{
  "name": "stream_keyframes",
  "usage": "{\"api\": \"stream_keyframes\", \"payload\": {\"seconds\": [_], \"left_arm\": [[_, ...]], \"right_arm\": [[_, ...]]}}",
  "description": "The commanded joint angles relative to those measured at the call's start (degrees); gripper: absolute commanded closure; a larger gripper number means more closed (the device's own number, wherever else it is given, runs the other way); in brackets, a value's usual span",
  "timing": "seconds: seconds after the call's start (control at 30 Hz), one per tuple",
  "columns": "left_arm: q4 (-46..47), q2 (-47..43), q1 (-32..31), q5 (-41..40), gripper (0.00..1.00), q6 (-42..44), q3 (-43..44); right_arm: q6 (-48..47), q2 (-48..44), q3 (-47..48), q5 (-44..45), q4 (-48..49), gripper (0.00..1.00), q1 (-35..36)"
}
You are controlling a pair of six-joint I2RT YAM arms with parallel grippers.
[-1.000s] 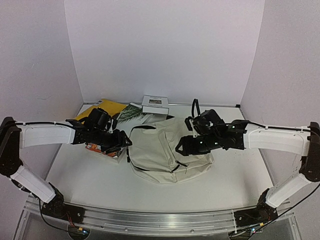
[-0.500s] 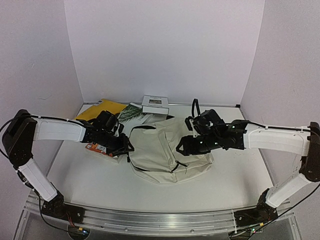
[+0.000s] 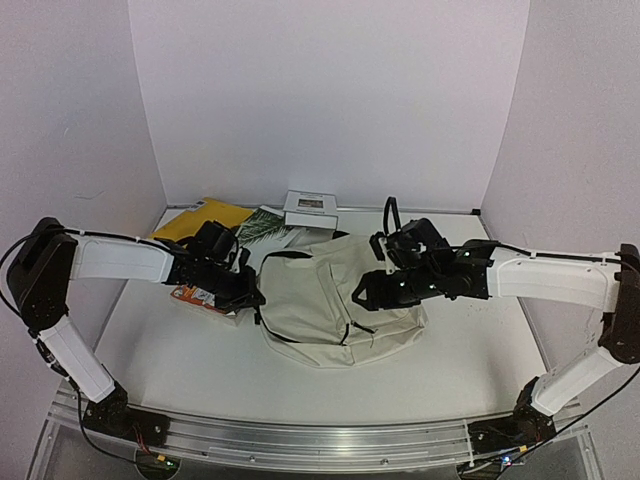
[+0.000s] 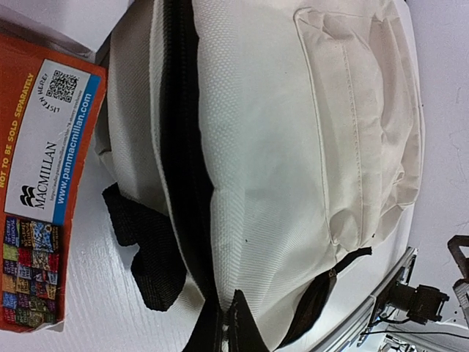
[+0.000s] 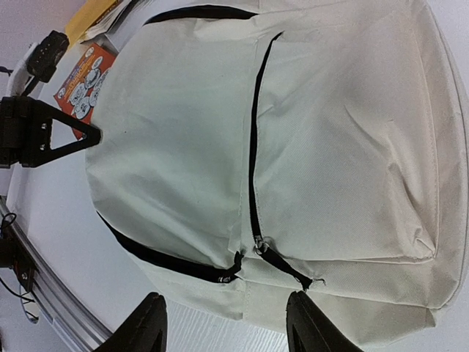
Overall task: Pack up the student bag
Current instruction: Unzip the student bag at the center of the board.
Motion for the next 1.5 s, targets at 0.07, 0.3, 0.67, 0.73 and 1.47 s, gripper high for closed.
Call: {"api": "stream_keyframes", "payload": {"seconds": [0.07, 0.3, 0.67, 0.73, 1.47], "left_arm": [[1.21, -4.33, 0.06, 2.22, 1.0, 0.51, 5.51], [3.92, -3.72, -1.03, 5.37, 1.0, 0.02, 8.75], [8.5, 2.13, -4.61, 7.48, 1.0, -0.98, 13.86], [9.14, 2.48, -4.93, 7.62, 1.0, -1.36, 14.06], [-0.78, -5.51, -0.91, -7.58, 0.26, 0.04, 6.13]], "right_arm": [[-1.14, -0.81, 1.64, 0.96, 3.39, 0.45, 0.68], [-0.65, 3.57, 5.17, 4.28, 10.26, 0.42, 4.83], [-2.25, 17.55, 15.59, 22.38, 12.69, 0.25, 13.02], [-2.02, 19.26, 16.24, 24.7, 12.69, 0.24, 13.4], [10.39, 12.73, 12.61, 31.74, 12.52, 1.0, 8.39]]}}
